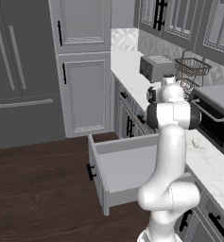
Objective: Pick the pizza cutter from the drawer and place it on the counter.
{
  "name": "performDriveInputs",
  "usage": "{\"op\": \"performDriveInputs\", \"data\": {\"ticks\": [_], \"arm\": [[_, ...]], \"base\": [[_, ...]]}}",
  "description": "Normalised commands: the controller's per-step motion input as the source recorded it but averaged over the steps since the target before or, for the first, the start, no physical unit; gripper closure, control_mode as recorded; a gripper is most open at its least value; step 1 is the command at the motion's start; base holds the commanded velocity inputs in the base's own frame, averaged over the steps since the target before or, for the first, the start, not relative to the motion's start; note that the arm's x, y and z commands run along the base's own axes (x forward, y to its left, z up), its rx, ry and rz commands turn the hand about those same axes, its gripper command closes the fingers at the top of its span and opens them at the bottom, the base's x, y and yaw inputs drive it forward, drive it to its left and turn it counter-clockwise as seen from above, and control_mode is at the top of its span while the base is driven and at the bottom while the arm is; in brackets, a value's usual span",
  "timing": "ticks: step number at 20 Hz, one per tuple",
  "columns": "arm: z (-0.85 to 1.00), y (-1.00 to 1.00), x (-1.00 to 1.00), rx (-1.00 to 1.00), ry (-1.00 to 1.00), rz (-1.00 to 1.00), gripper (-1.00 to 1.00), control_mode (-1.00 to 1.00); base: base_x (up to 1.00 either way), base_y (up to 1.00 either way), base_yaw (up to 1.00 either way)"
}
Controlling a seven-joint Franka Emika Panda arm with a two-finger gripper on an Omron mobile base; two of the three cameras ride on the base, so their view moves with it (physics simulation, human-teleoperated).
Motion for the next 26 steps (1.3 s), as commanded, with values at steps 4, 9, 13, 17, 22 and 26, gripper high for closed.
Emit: {"op": "performDriveInputs", "data": {"ticks": [4, 9, 13, 17, 22, 26], "arm": [[-0.30, -0.14, 0.03, 0.00, 0.00, 0.03, 1.00, -1.00], [-0.44, -0.43, 0.13, 0.00, 0.00, 0.00, 1.00, -1.00], [-0.18, -0.17, 0.24, 0.00, 0.00, 0.00, 1.00, -1.00], [0.00, 0.01, 0.03, -0.01, 0.00, 0.00, -1.00, -1.00], [0.05, 0.00, 0.06, -0.02, 0.00, 0.00, -1.00, -1.00], [0.49, 0.21, -0.08, -0.01, -0.13, 0.00, -1.00, -1.00]], "base": [[0.00, 0.00, 0.00], [0.00, 0.00, 0.00], [0.00, 0.00, 0.00], [0.00, 0.00, 0.00], [0.00, 0.00, 0.00], [0.00, 0.00, 0.00]]}}
